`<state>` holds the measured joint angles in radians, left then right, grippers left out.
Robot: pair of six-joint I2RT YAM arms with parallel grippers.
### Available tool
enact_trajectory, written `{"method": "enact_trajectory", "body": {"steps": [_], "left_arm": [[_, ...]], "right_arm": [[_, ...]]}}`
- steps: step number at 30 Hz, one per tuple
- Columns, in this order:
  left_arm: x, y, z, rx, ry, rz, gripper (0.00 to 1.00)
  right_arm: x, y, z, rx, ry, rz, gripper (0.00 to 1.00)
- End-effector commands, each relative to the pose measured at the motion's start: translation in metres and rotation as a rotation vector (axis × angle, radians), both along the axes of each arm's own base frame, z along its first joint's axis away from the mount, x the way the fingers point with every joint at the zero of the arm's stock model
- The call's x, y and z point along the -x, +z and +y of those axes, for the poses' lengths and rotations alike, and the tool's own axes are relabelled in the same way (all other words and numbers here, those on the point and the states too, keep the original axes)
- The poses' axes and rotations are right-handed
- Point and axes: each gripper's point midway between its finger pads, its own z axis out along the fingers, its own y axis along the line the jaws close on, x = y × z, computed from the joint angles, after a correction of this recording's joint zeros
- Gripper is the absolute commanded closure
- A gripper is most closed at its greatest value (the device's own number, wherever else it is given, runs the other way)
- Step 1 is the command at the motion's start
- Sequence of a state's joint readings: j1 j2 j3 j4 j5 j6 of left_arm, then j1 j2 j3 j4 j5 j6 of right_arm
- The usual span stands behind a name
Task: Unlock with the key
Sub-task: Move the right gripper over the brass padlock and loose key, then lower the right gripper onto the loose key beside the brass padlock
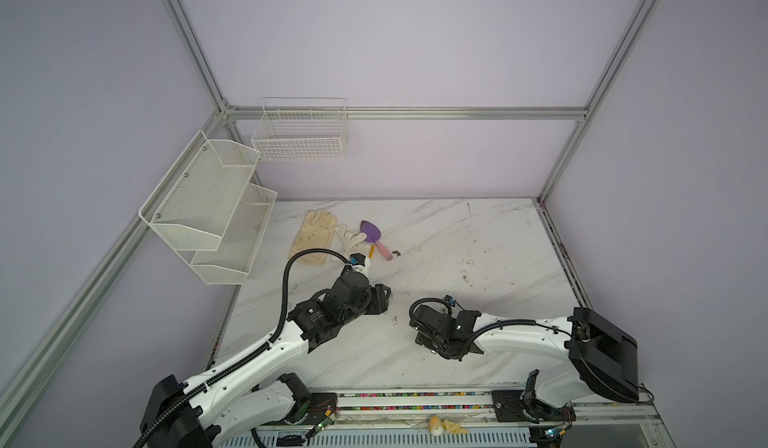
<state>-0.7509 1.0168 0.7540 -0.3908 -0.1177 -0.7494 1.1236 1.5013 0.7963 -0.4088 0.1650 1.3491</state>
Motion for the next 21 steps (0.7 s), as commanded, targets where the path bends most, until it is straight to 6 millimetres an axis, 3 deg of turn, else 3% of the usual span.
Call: {"method": "enact_trajectory", "body": {"steps": [1, 5, 12, 21], "left_arm": [[-0.005, -0.003, 0.003, 0.013, 0.029, -0.014, 0.42], [-0.004, 0.002, -0.001, 0.016, -0.002, -0.026, 0.42], [-0.002, 0.001, 0.002, -0.017, -0.022, -0.034, 0.42], [-0.001, -0.003, 0.004, -0.020, -0.011, -0.027, 0.42]], "right_arm": [[0.001, 0.008, -0.018, 0.088, 0.008, -0.006, 0.45], [0.017, 0.008, -0.025, 0.068, -0.009, 0.025, 0.45], [0.038, -0.006, -0.017, 0.017, -0.005, 0.075, 0.43], [0.039, -0.025, -0.011, 0.021, -0.010, 0.093, 0.41]]}}
